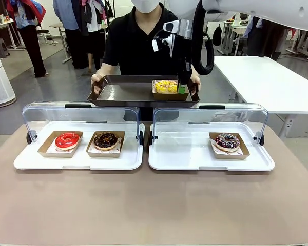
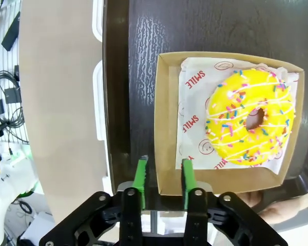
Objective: Provide the desired donut to the person.
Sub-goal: Place the picked Paper togo box onto the Handle tray extended by the person, then pick up and lift the Paper togo box containing the Donut pointed at by the person.
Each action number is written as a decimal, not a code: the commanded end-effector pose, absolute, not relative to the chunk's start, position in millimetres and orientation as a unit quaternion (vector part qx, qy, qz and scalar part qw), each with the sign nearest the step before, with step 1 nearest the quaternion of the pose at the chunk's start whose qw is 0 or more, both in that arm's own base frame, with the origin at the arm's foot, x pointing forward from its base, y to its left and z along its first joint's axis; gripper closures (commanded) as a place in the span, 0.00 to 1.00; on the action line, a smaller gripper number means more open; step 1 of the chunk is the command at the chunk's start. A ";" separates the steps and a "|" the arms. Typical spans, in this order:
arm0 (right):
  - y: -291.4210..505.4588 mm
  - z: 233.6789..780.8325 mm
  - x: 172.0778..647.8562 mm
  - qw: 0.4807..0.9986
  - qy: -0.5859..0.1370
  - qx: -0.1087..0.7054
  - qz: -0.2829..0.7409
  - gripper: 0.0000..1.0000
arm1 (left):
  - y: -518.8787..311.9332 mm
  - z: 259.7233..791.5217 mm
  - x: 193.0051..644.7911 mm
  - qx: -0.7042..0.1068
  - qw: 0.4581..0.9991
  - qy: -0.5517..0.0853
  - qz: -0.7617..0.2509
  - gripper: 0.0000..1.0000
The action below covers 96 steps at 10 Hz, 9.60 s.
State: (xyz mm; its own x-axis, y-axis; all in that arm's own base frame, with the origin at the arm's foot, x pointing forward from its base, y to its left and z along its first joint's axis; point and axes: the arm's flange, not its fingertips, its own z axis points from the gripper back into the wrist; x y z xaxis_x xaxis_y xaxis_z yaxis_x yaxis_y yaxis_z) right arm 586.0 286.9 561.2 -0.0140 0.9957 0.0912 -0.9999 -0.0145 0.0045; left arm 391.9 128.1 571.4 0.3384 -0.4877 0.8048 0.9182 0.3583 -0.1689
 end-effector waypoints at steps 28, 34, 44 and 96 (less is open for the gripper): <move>156.7 548.4 451.6 0.706 -0.053 0.008 0.706 0.00 | 128.7 572.1 391.2 -0.322 0.750 -0.338 -0.468 0.00; 75.5 570.0 442.0 0.648 -0.205 0.240 0.693 0.00 | 128.7 572.1 391.2 -0.322 0.750 -0.338 -0.468 0.00; -158.6 495.9 398.8 0.658 -0.429 0.314 0.533 0.00 | 128.7 572.1 391.2 -0.322 0.750 -0.338 -0.468 0.00; -164.2 491.6 392.4 0.660 -0.429 0.323 0.525 0.00 | -161.3 439.5 430.6 0.038 0.676 -0.074 -0.732 0.00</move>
State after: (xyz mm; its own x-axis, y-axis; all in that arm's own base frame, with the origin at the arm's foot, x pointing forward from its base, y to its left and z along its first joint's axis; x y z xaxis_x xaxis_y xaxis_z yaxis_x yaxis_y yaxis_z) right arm 390.9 -164.4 493.3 0.0853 0.4227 0.9023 -0.9705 0.2403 -0.0209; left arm 432.1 -160.4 438.8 -0.0895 -0.9953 0.0377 0.9831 -0.0822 0.1637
